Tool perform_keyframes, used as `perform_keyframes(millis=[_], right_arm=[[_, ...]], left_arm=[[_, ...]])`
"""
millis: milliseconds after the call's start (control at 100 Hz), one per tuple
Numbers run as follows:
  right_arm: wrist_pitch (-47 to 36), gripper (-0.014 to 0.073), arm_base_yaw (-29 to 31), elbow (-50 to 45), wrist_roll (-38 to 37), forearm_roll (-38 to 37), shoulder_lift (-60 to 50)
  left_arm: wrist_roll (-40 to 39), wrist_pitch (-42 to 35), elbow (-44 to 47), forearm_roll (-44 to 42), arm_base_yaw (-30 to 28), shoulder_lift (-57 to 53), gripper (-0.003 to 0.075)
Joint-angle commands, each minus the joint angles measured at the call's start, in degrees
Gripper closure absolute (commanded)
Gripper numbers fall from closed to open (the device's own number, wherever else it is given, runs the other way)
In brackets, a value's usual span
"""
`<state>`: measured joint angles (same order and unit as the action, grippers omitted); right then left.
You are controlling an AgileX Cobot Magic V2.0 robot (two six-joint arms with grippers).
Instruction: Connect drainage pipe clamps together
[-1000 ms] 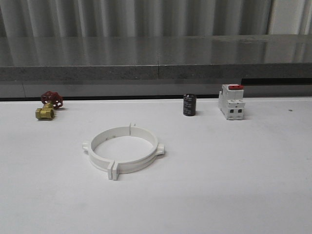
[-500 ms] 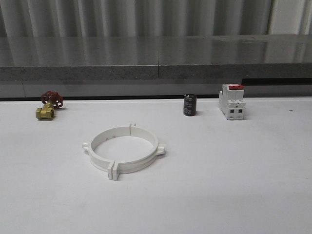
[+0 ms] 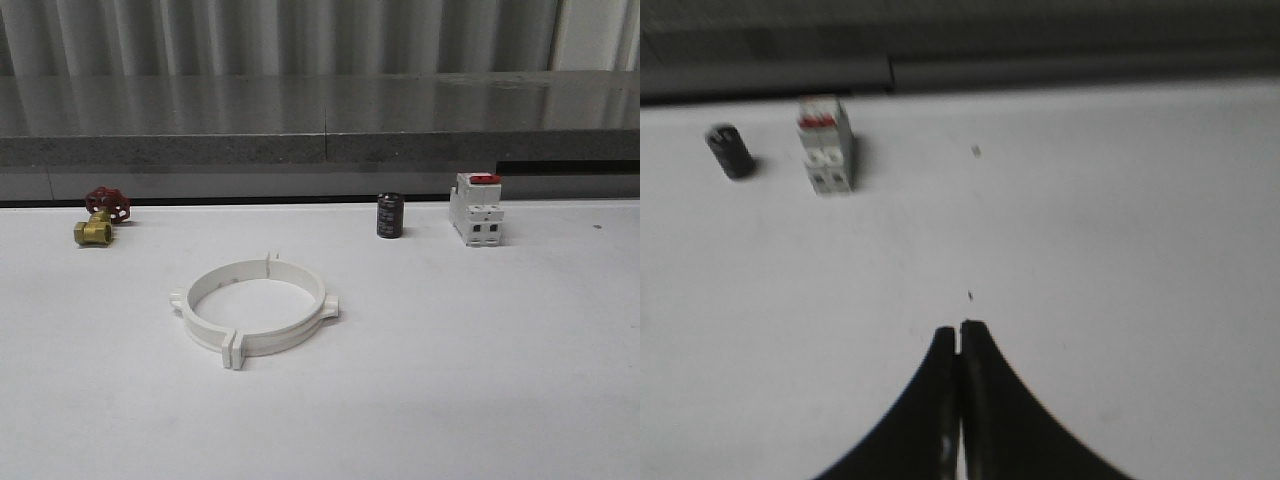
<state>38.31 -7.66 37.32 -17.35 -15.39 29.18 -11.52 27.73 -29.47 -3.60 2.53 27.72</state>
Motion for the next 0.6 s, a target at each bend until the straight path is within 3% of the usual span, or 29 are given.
perform_keyframes(millis=[0,140,430,590], right_arm=[[-13.3,0.0661,0.0,-3.6,7.0,3.2,-4.4],[-21.5,0.0661,0.1,-13.2,14.8,7.8,-11.3],[-29.3,0.0661,0.8,-27.0,12.9,7.8,-25.4],[-34.7,0.0661,4.1,-31.9,11.2,7.9,-30.3]], left_arm=[[0.1,-4.4,-1.5,0.3,-0.3,0.2,0.0741],[0.1,-4.4,-1.5,0.3,-0.3,0.2,0.0741],[0.1,-4.4,-1.5,0.3,-0.3,0.2,0.0741],[0.1,-4.4,-1.5,0.3,-0.3,0.2,0.0741]])
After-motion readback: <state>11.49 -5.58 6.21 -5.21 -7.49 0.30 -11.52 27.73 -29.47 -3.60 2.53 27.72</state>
